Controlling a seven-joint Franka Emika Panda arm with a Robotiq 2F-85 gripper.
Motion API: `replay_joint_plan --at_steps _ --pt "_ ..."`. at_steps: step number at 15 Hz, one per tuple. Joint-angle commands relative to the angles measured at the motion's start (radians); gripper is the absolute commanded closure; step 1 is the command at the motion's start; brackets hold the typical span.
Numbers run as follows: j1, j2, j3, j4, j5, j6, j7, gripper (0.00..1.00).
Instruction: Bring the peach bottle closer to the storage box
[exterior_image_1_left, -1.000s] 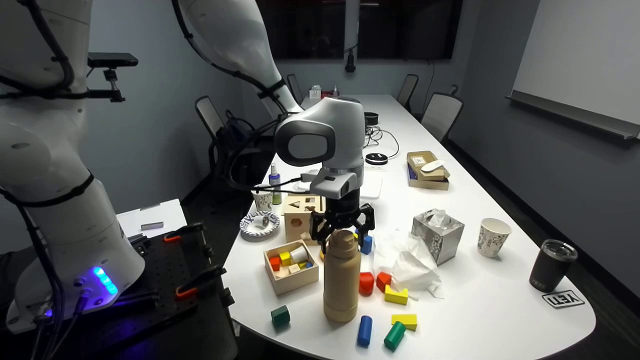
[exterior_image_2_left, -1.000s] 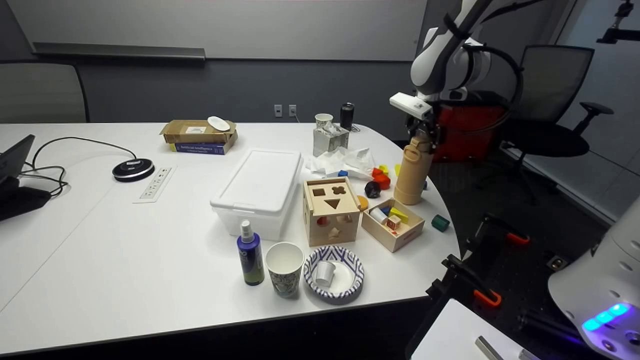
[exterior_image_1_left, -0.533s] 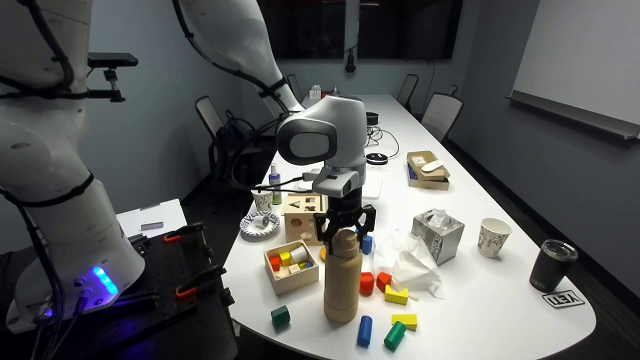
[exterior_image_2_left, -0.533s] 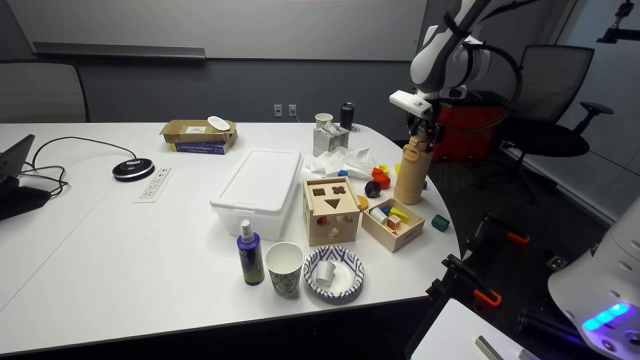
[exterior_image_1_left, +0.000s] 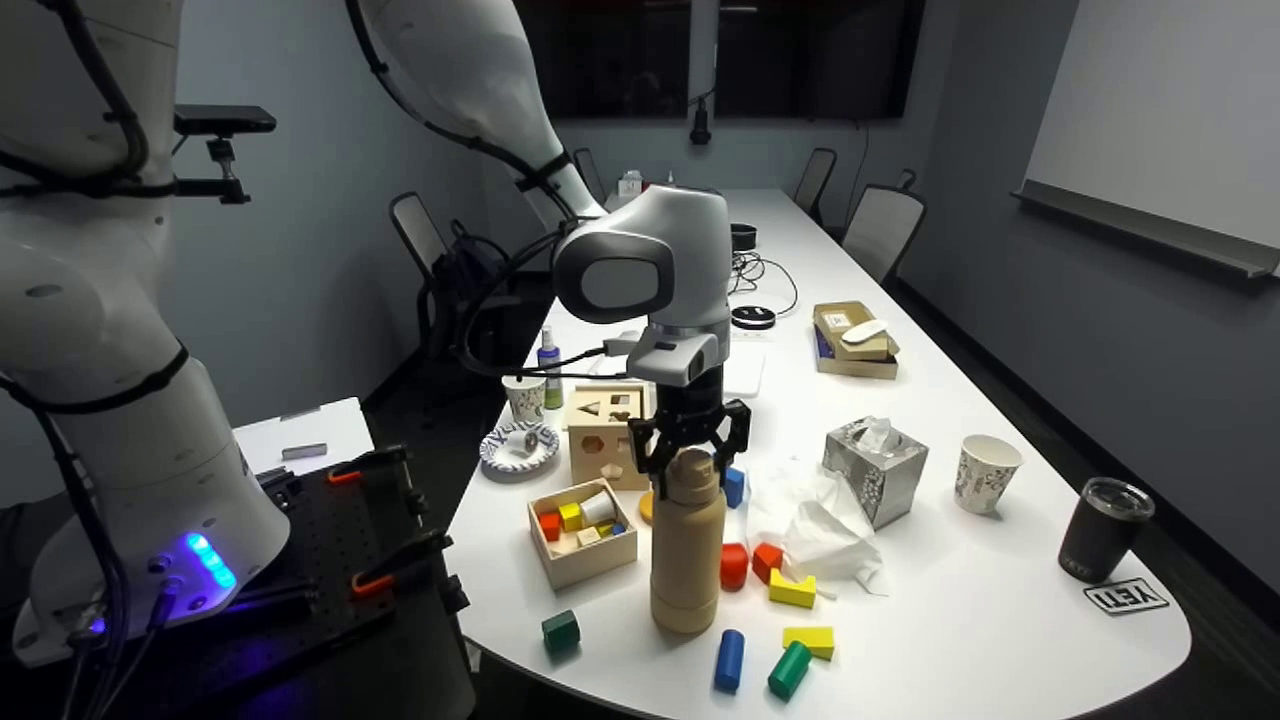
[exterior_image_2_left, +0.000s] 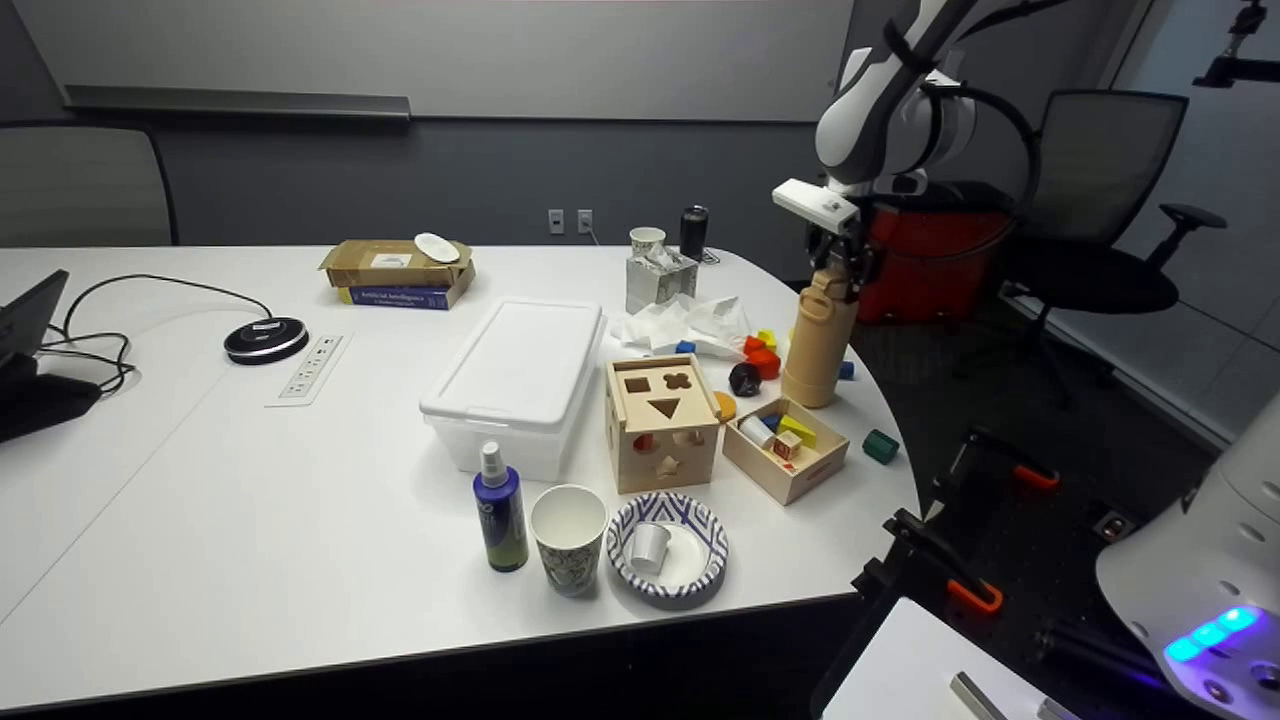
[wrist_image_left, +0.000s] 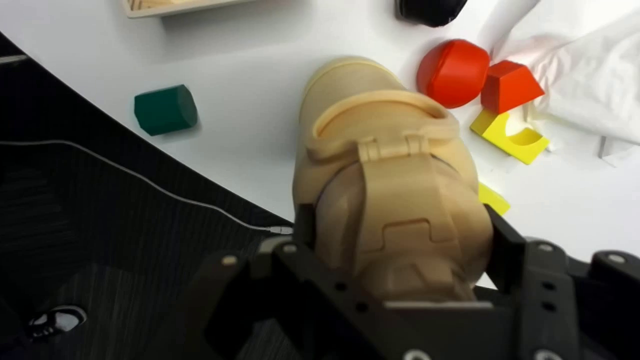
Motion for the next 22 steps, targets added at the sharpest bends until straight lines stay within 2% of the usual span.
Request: replay_joint_plan --at_steps 1,5,9,14,18,22 --pt "0.036 -0.100 -0.002 0.005 -0.021 -0.054 -0.021 0.48" --pt "0.049 -0.140 0.032 0.081 -0.010 -0.118 -0.041 0.48" --pt "0.035 -0.092 0.086 0.243 0.021 -0.179 -0.096 0.48" --pt "0.030 0.018 0.134 0.462 0.046 -0.253 -0.164 0.48" --pt "0.012 0.154 0.176 0.670 0.098 -0.334 -0.261 0.48" --pt "0.011 0.301 0.182 0.899 0.100 -0.440 -0.297 0.48"
